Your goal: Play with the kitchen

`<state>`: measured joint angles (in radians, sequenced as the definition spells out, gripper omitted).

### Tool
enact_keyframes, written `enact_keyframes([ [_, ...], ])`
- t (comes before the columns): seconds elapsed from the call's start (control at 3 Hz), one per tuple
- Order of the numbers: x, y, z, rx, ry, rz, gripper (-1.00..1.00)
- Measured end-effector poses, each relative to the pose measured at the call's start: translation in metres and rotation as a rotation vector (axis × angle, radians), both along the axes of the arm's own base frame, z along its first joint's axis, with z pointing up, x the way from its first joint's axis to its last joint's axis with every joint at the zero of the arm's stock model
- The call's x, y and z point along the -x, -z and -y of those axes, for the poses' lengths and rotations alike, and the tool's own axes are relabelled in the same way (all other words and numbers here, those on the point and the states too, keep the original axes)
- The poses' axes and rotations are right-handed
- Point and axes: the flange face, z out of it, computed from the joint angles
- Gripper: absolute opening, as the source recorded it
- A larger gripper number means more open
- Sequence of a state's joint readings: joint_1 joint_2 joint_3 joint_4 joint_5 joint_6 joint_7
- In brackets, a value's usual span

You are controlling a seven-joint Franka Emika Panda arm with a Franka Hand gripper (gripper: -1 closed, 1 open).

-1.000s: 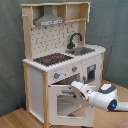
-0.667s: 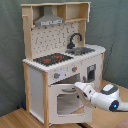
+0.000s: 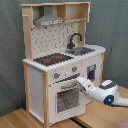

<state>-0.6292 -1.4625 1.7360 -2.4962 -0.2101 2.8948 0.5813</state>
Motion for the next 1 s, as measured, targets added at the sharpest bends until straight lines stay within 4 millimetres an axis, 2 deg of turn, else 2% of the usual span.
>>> enact_keyframes([
  [0.33, -0.025, -0.006, -0.003, 0.041, 0.019, -0.010, 1.00],
  [0.67, -0.048, -0.002, -0.001, 0.088, 0.031, -0.031, 1.00],
  [1.0, -0.054, 0.002, 0.005, 0.188, 0.037, -0.059, 1.00],
])
